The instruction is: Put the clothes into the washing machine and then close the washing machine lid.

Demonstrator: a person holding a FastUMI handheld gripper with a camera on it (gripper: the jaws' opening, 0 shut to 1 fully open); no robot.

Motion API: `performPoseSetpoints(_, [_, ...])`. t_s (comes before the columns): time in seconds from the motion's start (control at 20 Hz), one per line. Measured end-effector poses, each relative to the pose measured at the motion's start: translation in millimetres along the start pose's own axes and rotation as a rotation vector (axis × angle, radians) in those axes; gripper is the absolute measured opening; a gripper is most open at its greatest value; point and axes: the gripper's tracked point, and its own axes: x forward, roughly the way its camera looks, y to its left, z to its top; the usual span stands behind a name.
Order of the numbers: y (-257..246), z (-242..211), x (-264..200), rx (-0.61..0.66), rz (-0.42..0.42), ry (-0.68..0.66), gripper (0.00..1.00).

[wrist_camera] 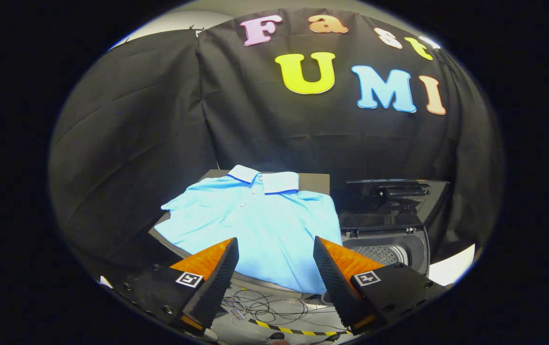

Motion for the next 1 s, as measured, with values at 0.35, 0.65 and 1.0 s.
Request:
performPoseSetpoints(0.35, [49.3, 17.2, 51.7, -0.034, 0.025, 0.052, 0.98])
performPoseSetpoints(0.65, [57.2, 7.8, 92.6, -0.065, -0.013, 0.122, 0.98])
performPoseSetpoints(1.0, [57.4, -17.7, 119.1, -0.127, -0.033, 0.168, 0.99])
